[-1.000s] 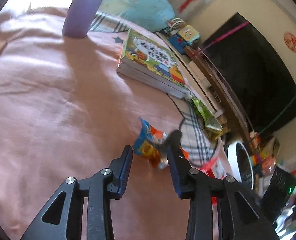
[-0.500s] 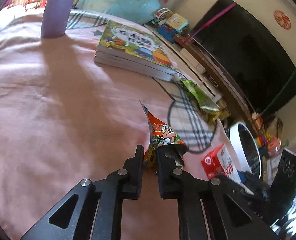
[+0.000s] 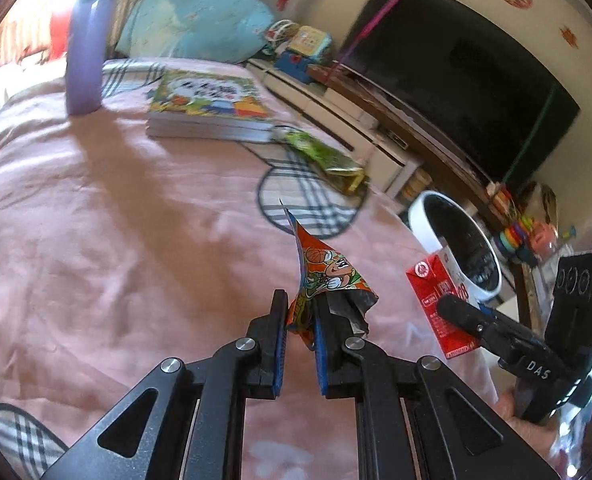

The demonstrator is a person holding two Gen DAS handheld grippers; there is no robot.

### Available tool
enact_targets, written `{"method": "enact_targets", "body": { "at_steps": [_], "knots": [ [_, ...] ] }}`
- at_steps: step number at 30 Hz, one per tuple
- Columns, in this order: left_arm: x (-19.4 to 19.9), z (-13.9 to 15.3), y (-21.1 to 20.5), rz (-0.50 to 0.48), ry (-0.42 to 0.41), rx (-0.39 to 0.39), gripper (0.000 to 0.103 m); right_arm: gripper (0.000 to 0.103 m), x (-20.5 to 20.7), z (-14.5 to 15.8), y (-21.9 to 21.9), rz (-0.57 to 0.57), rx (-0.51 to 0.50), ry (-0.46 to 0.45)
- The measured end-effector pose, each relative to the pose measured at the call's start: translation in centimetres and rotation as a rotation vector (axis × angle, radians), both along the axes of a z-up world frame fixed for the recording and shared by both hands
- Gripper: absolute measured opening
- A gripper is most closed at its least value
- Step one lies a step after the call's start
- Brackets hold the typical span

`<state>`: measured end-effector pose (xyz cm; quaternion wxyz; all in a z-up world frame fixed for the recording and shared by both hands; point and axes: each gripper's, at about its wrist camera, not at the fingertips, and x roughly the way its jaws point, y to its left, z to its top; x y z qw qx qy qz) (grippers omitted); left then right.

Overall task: Collect trash
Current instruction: 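Carry the orange wrapper and white carton together over the bin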

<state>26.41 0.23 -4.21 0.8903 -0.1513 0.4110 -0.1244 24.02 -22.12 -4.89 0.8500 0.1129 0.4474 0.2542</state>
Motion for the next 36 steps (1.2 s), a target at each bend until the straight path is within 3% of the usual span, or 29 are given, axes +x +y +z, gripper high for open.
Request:
{"method": "enact_targets", "body": {
  "at_steps": [19,36],
  "knots": [
    [-2.4,3.2,-7.8,-0.170,-0.063,0.104,0.010,0.050,-2.9,2.3,-5.4,-0.101,0.105,-0.037],
    [-1.7,3.4,-11.6,-0.227,-0.041,0.112,0.010,0.050,-3.3,1.9,-10.1,-0.196,0.153,-0.034]
  ]
}}
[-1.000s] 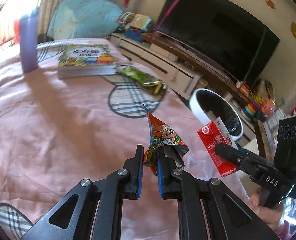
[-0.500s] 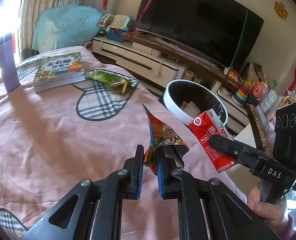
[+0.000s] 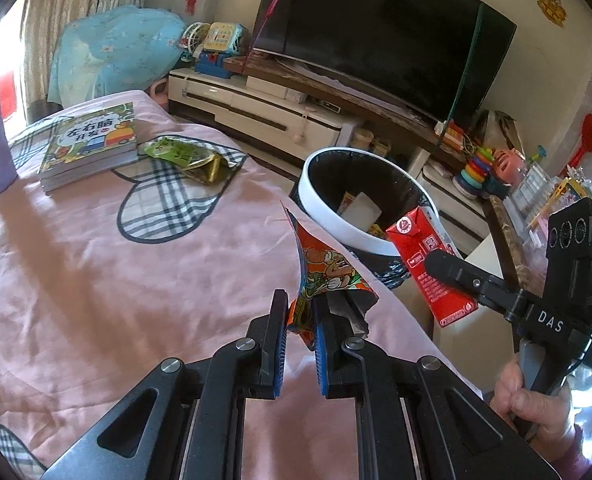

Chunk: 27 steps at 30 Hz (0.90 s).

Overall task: Collect trash
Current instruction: 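Carry the orange wrapper and white carton together over the bin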

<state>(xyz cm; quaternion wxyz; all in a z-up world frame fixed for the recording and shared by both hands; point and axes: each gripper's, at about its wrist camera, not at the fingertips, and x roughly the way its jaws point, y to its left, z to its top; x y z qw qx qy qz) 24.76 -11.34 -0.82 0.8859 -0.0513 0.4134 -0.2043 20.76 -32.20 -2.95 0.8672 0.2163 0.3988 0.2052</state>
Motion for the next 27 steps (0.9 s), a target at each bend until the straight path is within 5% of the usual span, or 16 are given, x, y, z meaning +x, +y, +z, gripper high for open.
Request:
{"method": "enact_targets", "body": {
  "at_steps": [27],
  "knots": [
    [6.3,0.6,-7.3,-0.060,-0.049,0.016,0.010,0.050,4.1,1.5,-5.9,-0.121,-0.036,-0.032]
  ]
}}
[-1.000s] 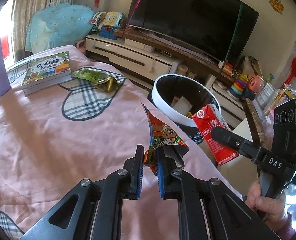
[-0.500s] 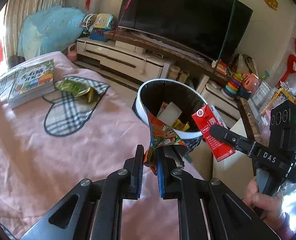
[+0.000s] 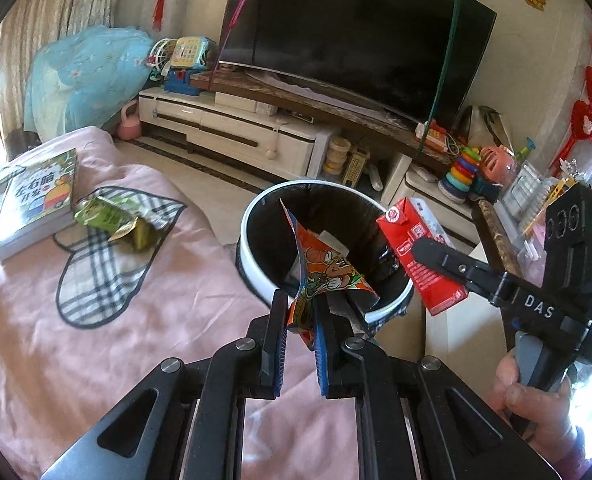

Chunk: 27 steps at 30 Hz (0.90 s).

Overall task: Collect trash
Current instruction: 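Carry the orange wrapper and white carton together over the bin, then open both tools above the bin to drop the wrapper and carton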

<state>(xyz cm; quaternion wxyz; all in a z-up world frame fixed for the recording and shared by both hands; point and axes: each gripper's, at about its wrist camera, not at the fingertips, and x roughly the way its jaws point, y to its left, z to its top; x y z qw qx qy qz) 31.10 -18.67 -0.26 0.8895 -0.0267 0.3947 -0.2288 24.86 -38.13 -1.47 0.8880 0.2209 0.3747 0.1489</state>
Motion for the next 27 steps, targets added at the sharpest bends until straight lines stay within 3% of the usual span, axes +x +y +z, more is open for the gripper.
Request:
{"method": "enact_targets", "body": {
  "at_steps": [10,27],
  "knots": [
    [2.9,-0.8,-2.0,0.004,0.006,0.013,0.010,0.050,1.9,0.5,-0.7,0.001,-0.046,-0.008],
    [6.1,-2.1,-4.2,0.010,0.033,0.036,0.010,0.050,4.7,-1.6,-0.7,0.026,-0.109,0.056]
  ]
}}
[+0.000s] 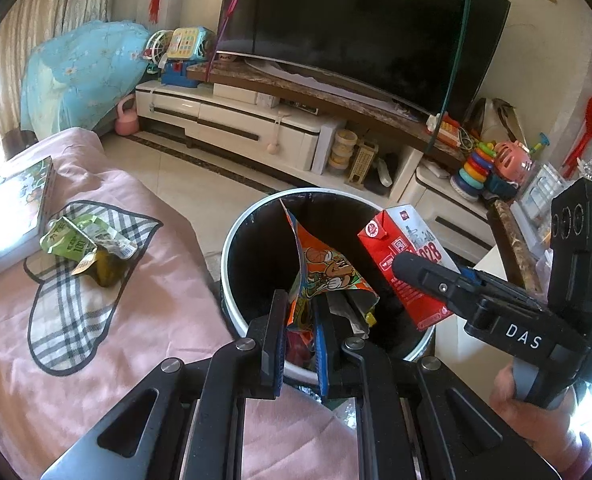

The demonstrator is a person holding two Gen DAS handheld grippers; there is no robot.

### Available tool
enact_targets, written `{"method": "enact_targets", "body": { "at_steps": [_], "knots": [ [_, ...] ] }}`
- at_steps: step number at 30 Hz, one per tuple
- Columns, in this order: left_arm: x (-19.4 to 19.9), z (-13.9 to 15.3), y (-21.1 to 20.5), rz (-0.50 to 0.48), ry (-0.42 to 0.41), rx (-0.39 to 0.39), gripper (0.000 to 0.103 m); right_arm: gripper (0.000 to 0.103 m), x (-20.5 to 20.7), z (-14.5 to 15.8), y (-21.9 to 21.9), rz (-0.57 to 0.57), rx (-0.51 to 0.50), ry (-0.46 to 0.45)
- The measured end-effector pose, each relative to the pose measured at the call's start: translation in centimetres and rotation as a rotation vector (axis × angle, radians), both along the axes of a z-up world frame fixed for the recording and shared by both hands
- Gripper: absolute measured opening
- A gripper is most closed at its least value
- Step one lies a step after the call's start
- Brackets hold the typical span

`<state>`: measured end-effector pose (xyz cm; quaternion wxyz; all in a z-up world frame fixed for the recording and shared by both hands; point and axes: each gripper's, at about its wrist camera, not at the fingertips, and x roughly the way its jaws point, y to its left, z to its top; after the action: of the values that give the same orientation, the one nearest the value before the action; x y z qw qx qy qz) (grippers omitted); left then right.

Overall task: Collect trash
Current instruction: 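Open both tools above the bin to drop the wrapper and carton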

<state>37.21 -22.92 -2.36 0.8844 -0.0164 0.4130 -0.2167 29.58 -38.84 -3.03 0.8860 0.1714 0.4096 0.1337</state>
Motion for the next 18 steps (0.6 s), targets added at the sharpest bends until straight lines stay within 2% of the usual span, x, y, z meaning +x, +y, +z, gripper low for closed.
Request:
{"method": "enact_targets", "body": {
  "at_steps": [18],
  "knots": [
    [1.4,-1.0,-0.9,-0.003,0.031,0.032,0.011,0.050,1.6,-0.5,0.0,0.009,-0.015,0.033]
  ]
}}
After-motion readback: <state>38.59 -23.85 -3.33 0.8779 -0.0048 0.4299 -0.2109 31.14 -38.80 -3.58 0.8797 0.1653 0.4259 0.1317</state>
